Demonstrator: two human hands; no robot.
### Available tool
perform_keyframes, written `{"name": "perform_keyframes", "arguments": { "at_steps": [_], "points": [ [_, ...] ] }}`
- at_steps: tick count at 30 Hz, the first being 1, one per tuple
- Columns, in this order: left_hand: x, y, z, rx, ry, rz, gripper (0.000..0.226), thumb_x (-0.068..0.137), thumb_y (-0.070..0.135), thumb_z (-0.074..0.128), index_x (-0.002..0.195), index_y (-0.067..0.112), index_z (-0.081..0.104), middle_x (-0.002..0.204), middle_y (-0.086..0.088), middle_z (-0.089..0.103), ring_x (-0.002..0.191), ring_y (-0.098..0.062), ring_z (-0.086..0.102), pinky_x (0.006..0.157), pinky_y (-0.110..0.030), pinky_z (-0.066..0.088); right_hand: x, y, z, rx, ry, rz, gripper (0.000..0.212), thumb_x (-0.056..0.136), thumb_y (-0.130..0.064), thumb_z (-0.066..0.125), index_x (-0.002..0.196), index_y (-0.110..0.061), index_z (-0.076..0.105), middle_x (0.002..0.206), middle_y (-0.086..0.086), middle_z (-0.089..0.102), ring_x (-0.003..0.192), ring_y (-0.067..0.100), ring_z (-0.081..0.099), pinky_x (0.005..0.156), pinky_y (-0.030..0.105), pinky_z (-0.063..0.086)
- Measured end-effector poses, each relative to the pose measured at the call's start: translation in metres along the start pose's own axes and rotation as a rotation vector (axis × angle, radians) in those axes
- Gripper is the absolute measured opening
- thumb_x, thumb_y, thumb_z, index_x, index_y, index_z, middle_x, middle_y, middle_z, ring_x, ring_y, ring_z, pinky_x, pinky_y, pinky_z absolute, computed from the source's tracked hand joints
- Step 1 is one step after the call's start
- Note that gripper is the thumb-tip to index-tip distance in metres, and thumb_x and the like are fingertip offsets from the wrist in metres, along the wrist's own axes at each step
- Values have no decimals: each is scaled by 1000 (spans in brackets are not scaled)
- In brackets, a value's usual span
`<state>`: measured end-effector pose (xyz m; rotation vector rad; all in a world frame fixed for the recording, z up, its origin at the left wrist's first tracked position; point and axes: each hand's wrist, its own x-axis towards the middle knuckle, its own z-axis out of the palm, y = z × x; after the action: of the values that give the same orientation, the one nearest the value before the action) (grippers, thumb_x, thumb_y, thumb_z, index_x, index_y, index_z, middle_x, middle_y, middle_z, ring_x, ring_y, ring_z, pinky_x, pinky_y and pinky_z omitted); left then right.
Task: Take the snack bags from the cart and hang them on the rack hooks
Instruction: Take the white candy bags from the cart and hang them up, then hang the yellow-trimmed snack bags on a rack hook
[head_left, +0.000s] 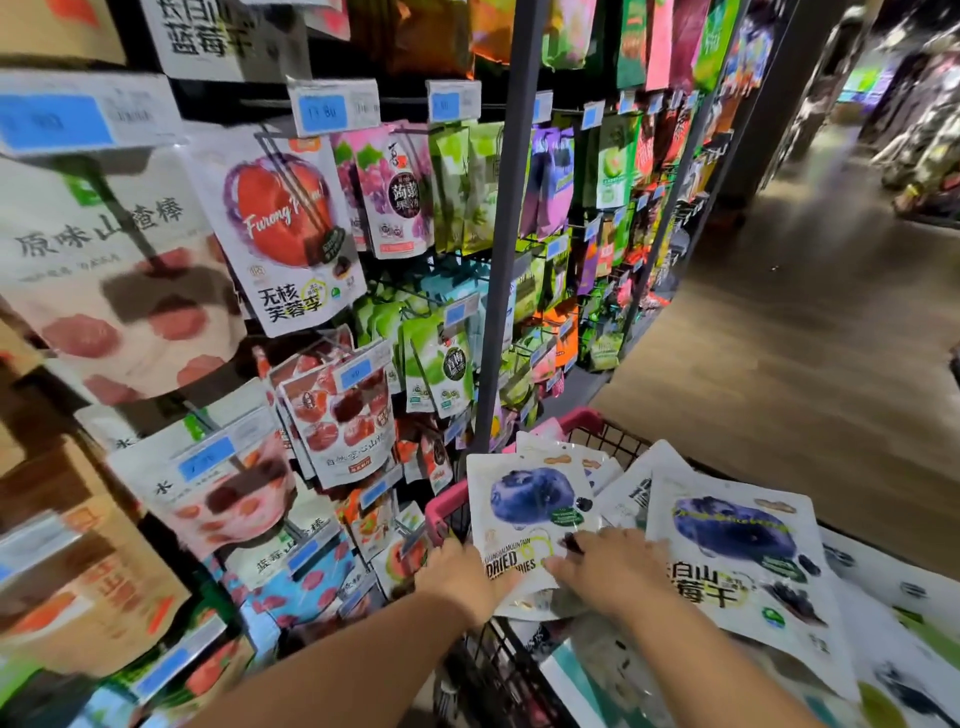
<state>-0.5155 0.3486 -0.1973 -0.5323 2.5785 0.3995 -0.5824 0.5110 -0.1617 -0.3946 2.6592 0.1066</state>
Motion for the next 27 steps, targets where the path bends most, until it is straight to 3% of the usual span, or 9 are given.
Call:
{"name": "perform_keyframes", "arguments": {
  "at_steps": [8, 13, 15, 18, 23, 27],
  "points": [
    [-2, 3, 11, 35, -24, 33, 89, 87, 72, 35, 150, 12, 15, 154, -13, 18, 137, -33, 28, 110, -45, 30, 3, -5, 3, -74, -33, -25, 58, 89, -66, 40, 127, -24, 52, 134, 3, 55, 133, 28, 37, 106, 43, 29],
    [-5, 9, 10, 76, -37, 95, 83, 89, 70, 34, 150, 17, 16, 158, -16, 5, 139, -36, 25, 107, -45, 33, 3, -5, -2, 16, 55, -7, 36, 94, -37, 32, 121, -27, 53, 126, 6, 60, 121, 28, 49, 95, 38, 35],
    [-4, 9, 11, 62, -40, 95, 81, 89, 69, 36, 148, 16, 21, 156, -15, 9, 136, -37, 29, 106, -46, 35, 4, -3, -5, 15, 61, -14, 36, 95, -34, 30, 122, -28, 53, 126, 8, 60, 119, 30, 50, 93, 37, 38],
    [-7, 0, 7, -124, 6, 96, 75, 90, 62, 43, 146, 15, 26, 147, -14, 25, 130, -35, 36, 105, -45, 37, 2, -8, -10, 44, 88, -56, 36, 91, -42, 43, 125, -33, 53, 129, 4, 58, 119, 28, 51, 94, 36, 42],
    [-23, -27, -30, -371, 218, 59, 53, 91, 58, 45, 119, 14, 48, 113, -8, 58, 100, -26, 58, 84, -38, 49, -4, -50, -35, 152, 197, -198, 50, 93, -50, 50, 140, -30, 46, 143, 3, 48, 129, 28, 46, 103, 40, 43],
    [-49, -67, -67, -616, 373, -32, 45, 96, 57, 36, 109, 15, 48, 104, -6, 60, 94, -26, 58, 78, -36, 45, -12, -108, -62, 218, 290, -405, 44, 98, -45, 47, 139, -30, 49, 141, 4, 49, 126, 27, 47, 101, 41, 45]
  ]
}}
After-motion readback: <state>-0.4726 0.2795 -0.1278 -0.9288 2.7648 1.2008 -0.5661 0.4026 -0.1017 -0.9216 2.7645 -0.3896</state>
